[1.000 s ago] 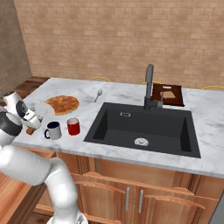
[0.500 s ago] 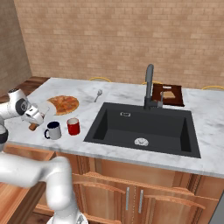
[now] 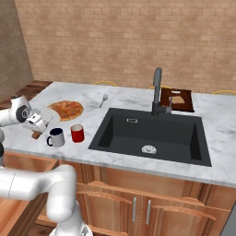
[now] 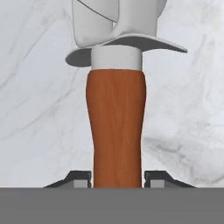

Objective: Take the pizza cutter from the drawer on the left and place it on the dining counter for cutting.

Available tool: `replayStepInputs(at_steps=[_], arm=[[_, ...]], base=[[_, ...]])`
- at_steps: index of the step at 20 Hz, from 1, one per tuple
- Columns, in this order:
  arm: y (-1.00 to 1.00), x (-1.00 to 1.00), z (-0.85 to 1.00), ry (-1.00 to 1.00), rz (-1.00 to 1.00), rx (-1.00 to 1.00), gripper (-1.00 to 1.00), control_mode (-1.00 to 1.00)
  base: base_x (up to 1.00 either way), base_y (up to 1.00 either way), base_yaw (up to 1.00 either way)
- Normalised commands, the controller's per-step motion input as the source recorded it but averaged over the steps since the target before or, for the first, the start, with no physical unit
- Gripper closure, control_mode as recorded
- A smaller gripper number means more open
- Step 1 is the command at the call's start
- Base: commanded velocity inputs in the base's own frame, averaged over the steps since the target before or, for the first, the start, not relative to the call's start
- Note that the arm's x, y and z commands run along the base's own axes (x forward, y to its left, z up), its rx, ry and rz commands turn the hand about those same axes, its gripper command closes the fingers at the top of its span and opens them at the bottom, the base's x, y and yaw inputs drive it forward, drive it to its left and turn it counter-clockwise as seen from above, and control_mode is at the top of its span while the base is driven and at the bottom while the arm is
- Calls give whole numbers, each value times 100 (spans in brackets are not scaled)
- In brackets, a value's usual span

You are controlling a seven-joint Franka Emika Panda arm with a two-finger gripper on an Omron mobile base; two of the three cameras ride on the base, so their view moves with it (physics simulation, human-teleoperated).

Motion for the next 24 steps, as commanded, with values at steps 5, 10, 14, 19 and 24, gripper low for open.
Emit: replayStepInputs(at_steps=[5, 10, 14, 19, 24], arm=[[0, 5, -16, 0, 0, 0, 100, -100], [0, 7, -3, 0, 0, 0, -100, -100], [0, 0, 0, 0, 0, 0, -100, -100], [0, 0, 6, 0, 0, 0, -100, -100], [0, -12, 44, 0, 0, 0, -100, -100]], base=[[0, 0, 0], [0, 0, 0], [0, 0, 0], [0, 0, 0], [0, 0, 0]])
